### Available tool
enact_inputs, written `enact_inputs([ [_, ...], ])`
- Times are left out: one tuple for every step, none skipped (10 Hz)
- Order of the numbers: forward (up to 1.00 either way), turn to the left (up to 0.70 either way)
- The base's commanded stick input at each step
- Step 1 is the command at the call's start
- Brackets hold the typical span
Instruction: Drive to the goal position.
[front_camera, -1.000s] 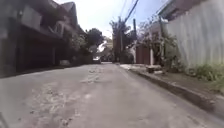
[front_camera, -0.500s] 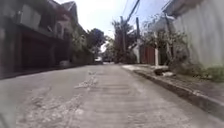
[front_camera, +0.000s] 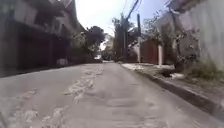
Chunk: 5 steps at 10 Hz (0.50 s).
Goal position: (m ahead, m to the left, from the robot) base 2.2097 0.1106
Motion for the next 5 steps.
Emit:
enact_inputs([
  [1.00, 0.03],
  [1.00, 0.02],
  [1.00, 0.03],
  [1.00, 0.04],
  [1.00, 0.05],
])
